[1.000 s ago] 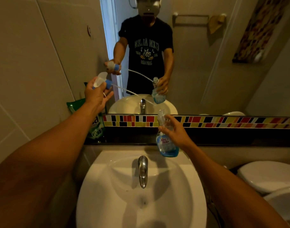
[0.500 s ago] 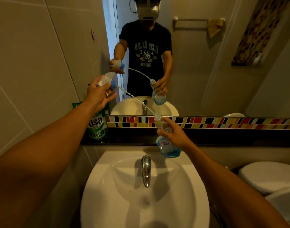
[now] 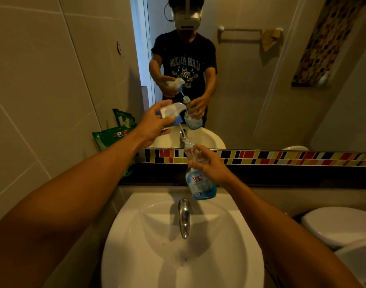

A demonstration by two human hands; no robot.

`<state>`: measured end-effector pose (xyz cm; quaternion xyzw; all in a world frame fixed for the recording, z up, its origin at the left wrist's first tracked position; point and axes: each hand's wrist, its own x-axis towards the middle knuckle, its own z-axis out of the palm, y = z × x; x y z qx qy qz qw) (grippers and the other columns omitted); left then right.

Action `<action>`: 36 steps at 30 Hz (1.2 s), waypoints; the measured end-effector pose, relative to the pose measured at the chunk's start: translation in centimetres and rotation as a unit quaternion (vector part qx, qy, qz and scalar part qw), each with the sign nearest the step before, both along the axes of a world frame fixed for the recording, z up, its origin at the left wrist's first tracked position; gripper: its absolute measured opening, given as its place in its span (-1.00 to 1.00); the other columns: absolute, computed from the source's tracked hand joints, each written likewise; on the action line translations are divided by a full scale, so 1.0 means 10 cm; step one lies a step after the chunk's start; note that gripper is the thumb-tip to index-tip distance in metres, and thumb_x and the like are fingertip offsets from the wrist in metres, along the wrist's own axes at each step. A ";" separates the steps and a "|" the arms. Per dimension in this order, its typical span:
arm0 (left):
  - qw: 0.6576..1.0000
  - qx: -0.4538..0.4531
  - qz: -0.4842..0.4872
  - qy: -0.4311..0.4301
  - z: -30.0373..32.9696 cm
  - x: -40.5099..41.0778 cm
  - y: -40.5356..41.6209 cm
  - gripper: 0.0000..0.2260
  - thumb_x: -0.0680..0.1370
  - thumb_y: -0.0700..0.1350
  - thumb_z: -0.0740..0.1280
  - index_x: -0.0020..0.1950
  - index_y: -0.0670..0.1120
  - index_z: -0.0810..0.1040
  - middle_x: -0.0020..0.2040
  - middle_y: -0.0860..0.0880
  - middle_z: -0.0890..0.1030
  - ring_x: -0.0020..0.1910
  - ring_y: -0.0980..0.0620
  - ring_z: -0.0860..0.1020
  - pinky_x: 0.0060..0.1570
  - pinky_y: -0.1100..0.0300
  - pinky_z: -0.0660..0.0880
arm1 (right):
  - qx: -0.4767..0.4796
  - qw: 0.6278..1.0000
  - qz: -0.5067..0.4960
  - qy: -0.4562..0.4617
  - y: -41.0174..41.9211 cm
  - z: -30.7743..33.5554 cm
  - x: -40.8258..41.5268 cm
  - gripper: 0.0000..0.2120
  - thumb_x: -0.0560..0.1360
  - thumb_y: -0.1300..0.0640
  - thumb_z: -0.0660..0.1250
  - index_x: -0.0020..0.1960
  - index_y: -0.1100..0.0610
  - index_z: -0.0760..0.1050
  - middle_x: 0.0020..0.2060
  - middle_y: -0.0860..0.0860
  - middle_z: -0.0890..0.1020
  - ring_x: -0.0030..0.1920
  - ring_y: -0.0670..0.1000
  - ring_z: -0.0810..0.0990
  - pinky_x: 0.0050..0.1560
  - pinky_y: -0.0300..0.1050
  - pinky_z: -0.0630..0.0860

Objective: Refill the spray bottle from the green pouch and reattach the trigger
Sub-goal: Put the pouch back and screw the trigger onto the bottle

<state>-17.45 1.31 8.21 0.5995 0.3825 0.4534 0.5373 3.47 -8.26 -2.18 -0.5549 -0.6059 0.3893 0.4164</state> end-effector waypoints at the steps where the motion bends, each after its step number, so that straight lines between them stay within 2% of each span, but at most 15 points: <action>1: 1.000 0.008 -0.005 0.014 -0.03 0.04 -0.02 -0.55 0.54 -0.24 0.41 0.33 0.18 0.47 0.29 -0.13 0.51 0.15 -0.13 0.59 -0.07 0.08 0.58 | 0.001 1.000 -0.001 0.002 0.00 0.01 -0.01 -0.39 0.58 0.08 0.46 0.56 -0.09 0.33 0.31 -0.07 0.52 0.26 -0.03 0.53 0.20 -0.02 0.54; 6: 0.997 0.038 -0.019 0.060 -0.18 0.15 -0.11 -0.59 0.53 -0.17 0.44 0.28 0.19 0.46 0.28 -0.12 0.55 0.16 -0.12 0.61 -0.04 0.07 0.59 | -0.001 1.000 0.003 0.010 0.00 0.08 -0.08 -0.37 0.59 0.10 0.45 0.59 -0.06 0.29 0.28 -0.04 0.52 0.18 -0.08 0.55 0.05 -0.16 0.57; 10: 0.995 0.058 -0.027 0.076 -0.27 0.17 -0.16 -0.61 0.53 -0.18 0.43 0.27 0.17 0.47 0.24 -0.10 0.57 0.16 -0.12 0.61 -0.02 0.09 0.60 | -0.003 1.000 0.000 0.025 -0.01 0.11 -0.11 -0.35 0.57 0.06 0.46 0.58 -0.07 0.29 0.34 0.04 0.56 0.29 0.08 0.59 0.26 0.15 0.61; 14: 0.995 0.055 -0.031 0.074 -0.31 0.19 -0.21 -0.59 0.54 -0.23 0.40 0.32 0.09 0.45 0.18 -0.07 0.56 0.12 -0.09 0.61 0.00 0.08 0.59 | -0.008 0.999 -0.004 0.036 -0.01 0.12 -0.13 -0.37 0.56 0.07 0.49 0.55 -0.08 0.33 0.35 0.07 0.58 0.30 0.12 0.61 0.29 0.26 0.59; 17: 0.996 0.055 -0.028 0.061 -0.32 0.19 -0.23 -0.60 0.54 -0.24 0.40 0.31 0.07 0.45 0.17 -0.08 0.56 0.11 -0.09 0.61 0.00 0.07 0.59 | -0.010 0.999 0.001 0.048 -0.01 0.16 -0.15 -0.42 0.57 0.11 0.47 0.51 -0.09 0.35 0.27 0.01 0.60 0.27 0.11 0.62 0.28 0.25 0.60; 20: 0.997 0.055 -0.012 0.052 -0.33 0.18 -0.25 -0.63 0.53 -0.21 0.41 0.27 0.10 0.47 0.16 -0.06 0.55 0.12 -0.12 0.59 0.02 0.03 0.59 | -0.015 0.999 0.003 0.051 -0.03 0.19 -0.17 -0.38 0.57 0.12 0.47 0.56 -0.06 0.32 0.22 -0.03 0.60 0.23 0.08 0.64 0.26 0.21 0.62; 23: 0.997 0.070 0.007 0.040 -0.32 0.19 -0.28 -0.58 0.48 -0.14 0.50 0.28 0.05 0.46 0.16 -0.06 0.55 0.02 -0.04 0.59 -0.18 0.25 0.56 | -0.016 0.999 0.007 0.045 -0.05 0.23 -0.20 -0.33 0.57 0.13 0.47 0.60 -0.01 0.28 0.15 -0.10 0.60 0.16 -0.01 0.65 0.20 0.07 0.64; 25: 0.996 0.084 0.016 0.028 -0.32 0.21 -0.28 -0.52 0.45 -0.17 0.53 0.30 -0.04 0.44 0.15 -0.09 0.55 -0.03 0.03 0.57 -0.28 0.37 0.52 | -0.012 0.999 0.013 0.039 -0.06 0.26 -0.22 -0.35 0.58 0.14 0.45 0.60 0.00 0.27 0.11 -0.15 0.58 0.13 -0.04 0.64 0.17 0.02 0.63; 28: 0.995 0.094 0.019 0.030 -0.29 0.22 -0.29 -0.51 0.45 -0.21 0.53 0.31 -0.07 0.43 0.15 -0.09 0.54 -0.03 0.04 0.57 -0.31 0.40 0.52 | -0.009 0.999 0.013 0.041 -0.06 0.29 -0.23 -0.34 0.58 0.14 0.45 0.60 0.01 0.27 0.14 -0.11 0.58 0.18 0.01 0.63 0.23 0.07 0.62; 32: 0.995 0.090 0.001 0.053 -0.26 0.19 -0.27 -0.55 0.48 -0.24 0.47 0.31 -0.01 0.43 0.17 -0.04 0.51 0.03 0.02 0.56 -0.29 0.41 0.53 | -0.007 0.999 0.015 0.038 -0.09 0.33 -0.21 -0.37 0.59 0.16 0.45 0.58 0.01 0.29 0.10 -0.14 0.59 0.14 -0.01 0.64 0.23 0.09 0.62; 36: 0.994 0.093 -0.002 0.057 -0.26 0.20 -0.27 -0.53 0.48 -0.26 0.44 0.33 0.00 0.40 0.21 -0.09 0.49 0.07 -0.04 0.53 -0.28 0.39 0.53 | -0.001 0.999 0.015 0.028 -0.12 0.35 -0.21 -0.40 0.59 0.15 0.44 0.56 0.00 0.32 0.09 -0.11 0.61 0.13 0.02 0.66 0.20 0.09 0.64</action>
